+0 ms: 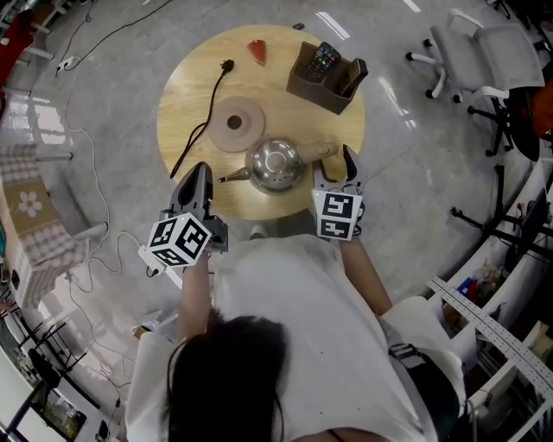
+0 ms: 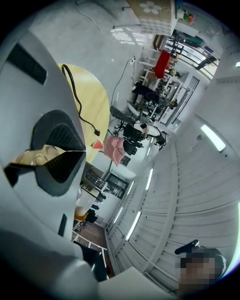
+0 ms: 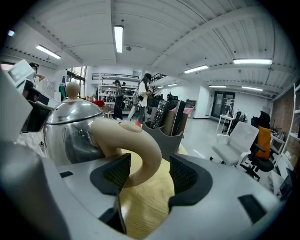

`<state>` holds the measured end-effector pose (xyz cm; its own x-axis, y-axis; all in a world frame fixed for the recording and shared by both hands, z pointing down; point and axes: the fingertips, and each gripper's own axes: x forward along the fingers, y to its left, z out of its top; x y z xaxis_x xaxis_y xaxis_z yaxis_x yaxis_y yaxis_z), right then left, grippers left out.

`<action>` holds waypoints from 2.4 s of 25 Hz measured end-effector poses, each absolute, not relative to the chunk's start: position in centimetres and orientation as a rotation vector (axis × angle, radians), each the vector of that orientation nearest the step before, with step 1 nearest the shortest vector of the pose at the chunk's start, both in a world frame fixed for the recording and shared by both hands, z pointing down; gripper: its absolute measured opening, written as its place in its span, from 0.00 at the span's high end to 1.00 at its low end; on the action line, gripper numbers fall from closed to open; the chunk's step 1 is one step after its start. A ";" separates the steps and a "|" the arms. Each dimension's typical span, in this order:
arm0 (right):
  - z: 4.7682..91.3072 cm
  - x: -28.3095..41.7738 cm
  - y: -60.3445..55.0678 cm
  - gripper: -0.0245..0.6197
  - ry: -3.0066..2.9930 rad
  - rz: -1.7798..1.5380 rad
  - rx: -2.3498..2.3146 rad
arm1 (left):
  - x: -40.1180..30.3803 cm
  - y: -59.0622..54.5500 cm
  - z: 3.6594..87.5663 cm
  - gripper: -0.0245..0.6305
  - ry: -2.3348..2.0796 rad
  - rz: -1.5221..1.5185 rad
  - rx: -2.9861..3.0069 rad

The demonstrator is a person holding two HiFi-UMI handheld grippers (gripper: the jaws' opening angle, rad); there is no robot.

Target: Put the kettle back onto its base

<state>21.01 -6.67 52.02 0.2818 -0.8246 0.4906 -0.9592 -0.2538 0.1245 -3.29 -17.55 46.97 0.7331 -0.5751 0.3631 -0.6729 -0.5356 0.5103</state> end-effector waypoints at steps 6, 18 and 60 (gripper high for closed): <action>52.5 21.5 -7.6 0.57 -1.641 0.430 2.136 | -3.3 -17.7 47.2 0.92 -0.958 0.211 2.279; 52.7 22.0 -9.6 0.58 -1.725 0.369 2.068 | -4.5 -17.8 47.5 0.92 -1.053 0.191 2.216; 53.3 21.2 -11.6 0.81 -1.824 0.197 1.937 | -6.5 -15.9 49.1 0.92 -1.222 0.221 2.113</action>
